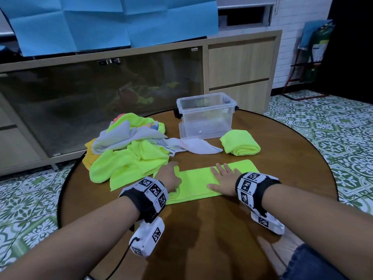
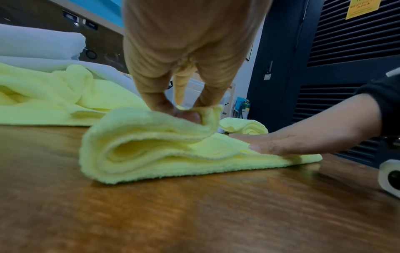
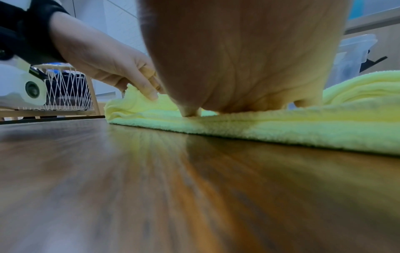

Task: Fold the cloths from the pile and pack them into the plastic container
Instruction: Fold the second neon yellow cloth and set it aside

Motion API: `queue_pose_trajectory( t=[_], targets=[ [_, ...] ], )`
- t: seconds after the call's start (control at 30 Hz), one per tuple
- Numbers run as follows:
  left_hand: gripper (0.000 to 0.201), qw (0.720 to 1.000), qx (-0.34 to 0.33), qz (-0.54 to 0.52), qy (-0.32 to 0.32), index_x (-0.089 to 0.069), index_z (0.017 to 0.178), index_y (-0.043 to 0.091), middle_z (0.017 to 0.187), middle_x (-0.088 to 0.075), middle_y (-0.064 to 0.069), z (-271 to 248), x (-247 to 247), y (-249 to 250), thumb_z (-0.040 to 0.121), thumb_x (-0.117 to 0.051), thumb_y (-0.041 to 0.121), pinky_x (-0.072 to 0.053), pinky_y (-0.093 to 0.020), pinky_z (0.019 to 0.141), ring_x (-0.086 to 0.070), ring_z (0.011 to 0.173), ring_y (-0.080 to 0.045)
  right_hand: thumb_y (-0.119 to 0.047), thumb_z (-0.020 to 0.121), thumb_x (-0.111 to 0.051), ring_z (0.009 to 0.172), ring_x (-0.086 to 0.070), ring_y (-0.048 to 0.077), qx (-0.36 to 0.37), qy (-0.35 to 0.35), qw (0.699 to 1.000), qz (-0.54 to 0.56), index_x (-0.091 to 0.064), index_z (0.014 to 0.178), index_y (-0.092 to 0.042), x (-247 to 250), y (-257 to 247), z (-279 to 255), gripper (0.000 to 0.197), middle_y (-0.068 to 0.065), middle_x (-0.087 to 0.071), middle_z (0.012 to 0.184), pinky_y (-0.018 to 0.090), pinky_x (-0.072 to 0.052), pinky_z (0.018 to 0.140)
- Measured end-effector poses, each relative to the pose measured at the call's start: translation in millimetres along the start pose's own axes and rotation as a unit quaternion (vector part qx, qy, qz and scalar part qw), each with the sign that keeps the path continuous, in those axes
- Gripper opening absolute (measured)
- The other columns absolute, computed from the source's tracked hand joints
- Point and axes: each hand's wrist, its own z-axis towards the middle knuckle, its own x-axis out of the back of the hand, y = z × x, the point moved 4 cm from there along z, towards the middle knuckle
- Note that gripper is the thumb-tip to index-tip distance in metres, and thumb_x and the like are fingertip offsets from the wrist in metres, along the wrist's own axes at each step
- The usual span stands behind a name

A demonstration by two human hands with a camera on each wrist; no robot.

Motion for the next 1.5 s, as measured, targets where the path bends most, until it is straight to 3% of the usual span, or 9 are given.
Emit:
queue_pose_trajectory(
  t=[0.3,0.5,0.63,0.8,0.9,1.0,1.17,1.37,1.5],
  targets=[
    [0.058,0.999,-0.009,0.037,-0.007,-0.035,0.141,0.014,0.133,-0.041,-0.019,5.0,-15.9,2.1,0.087,-0.05,-0.001,-0.049,-0.029,0.052,-0.054,0.057,-0.021,-0.06,0.096,-0.017,0.146,0.011,0.026,-0.005,-0.006,1.0,-0.014,0.012,0.15,-0.019,-0.1,-0.5,3.0,0.074,0.004,0.018,0.157,0.047,-0.002,0.117],
    [0.042,0.992,-0.013,0.11,-0.052,-0.039,0.137,0.004,0.13,-0.05,-0.014,5.6,-17.4,6.4,0.099,-0.04,0.021,-0.05,-0.035,0.083,-0.059,0.105,-0.031,-0.059,0.096,-0.018,0.146,0.011,0.026,-0.007,-0.011,1.0,-0.019,0.013,0.15,-0.019,0.1,-0.9,3.2,0.073,0.004,0.018,0.157,0.046,-0.003,0.117],
    [0.041,0.969,-0.06,0.234,-0.051,-0.046,0.136,0.017,0.131,-0.052,-0.013,3.1,-9.5,3.8,0.097,-0.035,0.013,-0.042,-0.035,0.097,-0.047,0.12,-0.029,-0.059,0.096,-0.018,0.145,0.012,0.026,-0.01,-0.021,0.999,-0.022,0.013,0.149,-0.019,1.1,-0.8,3.2,0.074,0.003,0.019,0.156,0.047,-0.003,0.117],
    [0.052,0.94,-0.099,0.321,-0.05,-0.015,0.15,0.02,0.154,-0.026,0.0,-7.4,-14.2,-11.9,0.102,-0.031,0.029,-0.013,-0.045,0.115,-0.014,0.144,-0.02,-0.057,0.097,-0.02,0.146,0.009,0.026,-0.014,-0.029,0.999,-0.029,0.011,0.15,-0.018,5.9,-4.0,-0.1,0.073,0.004,0.017,0.157,0.046,-0.007,0.117],
    [0.055,0.933,-0.078,0.337,-0.103,0.002,0.151,0.015,0.159,0.004,-0.002,-9.2,-22.4,-27.4,0.103,-0.017,0.035,0.0,-0.049,0.116,0.008,0.146,-0.024,-0.048,0.099,-0.026,0.146,0.004,0.026,0.007,0.001,0.999,-0.039,0.006,0.151,-0.015,15.9,-13.7,-4.1,0.069,0.005,0.012,0.158,0.044,-0.009,0.117],
    [0.056,0.931,-0.064,0.341,-0.113,0.008,0.151,0.015,0.157,0.015,-0.006,-10.3,-26.9,-31.5,0.103,-0.013,0.037,0.004,-0.046,0.117,0.014,0.145,-0.024,-0.03,0.101,-0.03,0.147,0.004,0.021,0.09,0.069,0.993,-0.023,0.004,0.151,-0.015,31.5,-42.6,-10.7,0.062,0.002,0.012,0.158,0.039,-0.007,0.118],
    [0.06,0.929,-0.047,0.344,-0.13,0.011,0.15,0.01,0.156,0.017,-0.008,-6.9,-26.7,-31.2,0.103,-0.012,0.039,0.004,-0.046,0.117,0.015,0.145,-0.024,-0.035,0.103,-0.021,0.146,0.0,0.025,0.174,0.057,0.983,-0.02,0.002,0.151,-0.016,26.7,-85.5,-12.2,0.057,0.0,0.006,0.159,0.041,-0.013,0.118],
    [0.066,0.948,-0.014,0.296,-0.118,0.01,0.149,0.008,0.156,0.018,-0.012,-3.7,-18.0,-38.2,0.101,-0.016,0.045,-0.001,-0.041,0.118,0.012,0.145,-0.026,-0.039,0.103,-0.018,0.146,0.002,0.027,0.142,-0.005,0.989,-0.048,0.004,0.151,-0.018,17.8,-79.5,-4.2,0.057,-0.003,0.009,0.158,0.045,-0.012,0.118],
    [0.066,0.976,0.087,0.191,-0.058,-0.002,0.151,0.011,0.156,-0.008,-0.019,-6.5,6.8,-51.9,0.1,-0.031,0.041,-0.025,-0.04,0.113,-0.02,0.141,-0.035,-0.039,0.103,-0.019,0.146,0.002,0.027,0.144,-0.008,0.988,-0.057,0.004,0.151,-0.02,17.5,-79.6,-1.2,0.057,-0.003,0.008,0.158,0.045,-0.011,0.117]
  ],
)
